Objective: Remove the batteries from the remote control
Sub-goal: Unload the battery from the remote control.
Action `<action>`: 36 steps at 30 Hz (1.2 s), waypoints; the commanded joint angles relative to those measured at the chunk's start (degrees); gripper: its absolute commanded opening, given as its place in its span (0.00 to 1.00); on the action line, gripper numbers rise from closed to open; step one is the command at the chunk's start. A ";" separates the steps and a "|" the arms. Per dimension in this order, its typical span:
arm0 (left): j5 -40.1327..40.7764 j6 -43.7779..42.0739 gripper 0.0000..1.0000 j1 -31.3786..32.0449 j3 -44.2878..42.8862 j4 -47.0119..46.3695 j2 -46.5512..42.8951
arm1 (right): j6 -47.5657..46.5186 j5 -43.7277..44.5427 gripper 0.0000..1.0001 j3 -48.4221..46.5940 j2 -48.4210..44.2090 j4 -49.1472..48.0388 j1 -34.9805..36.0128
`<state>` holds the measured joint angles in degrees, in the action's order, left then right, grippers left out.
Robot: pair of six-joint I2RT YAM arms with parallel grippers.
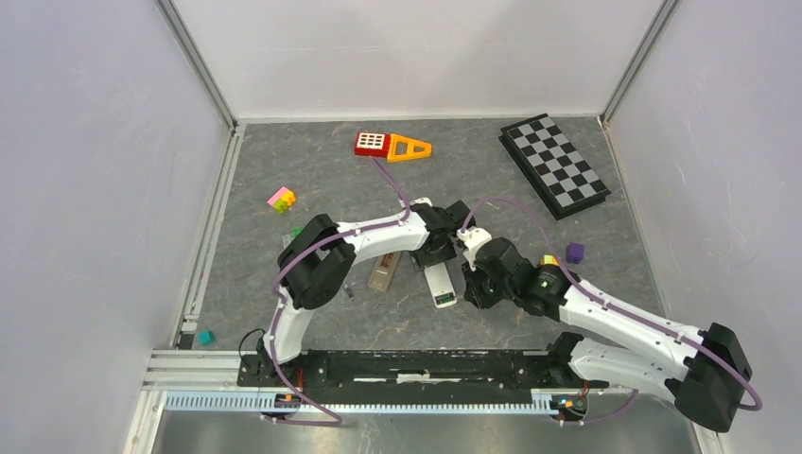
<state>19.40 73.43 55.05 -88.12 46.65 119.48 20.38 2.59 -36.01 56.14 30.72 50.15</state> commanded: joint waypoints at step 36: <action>-0.11 8.30 0.02 1.01 10.26 -10.75 5.55 | 33.43 -33.25 0.00 22.90 -12.13 -49.91 -5.25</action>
<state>27.27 73.19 55.79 -82.15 45.34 117.34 49.58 -21.54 -12.27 45.28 -7.66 44.40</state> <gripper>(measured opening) 0.626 0.205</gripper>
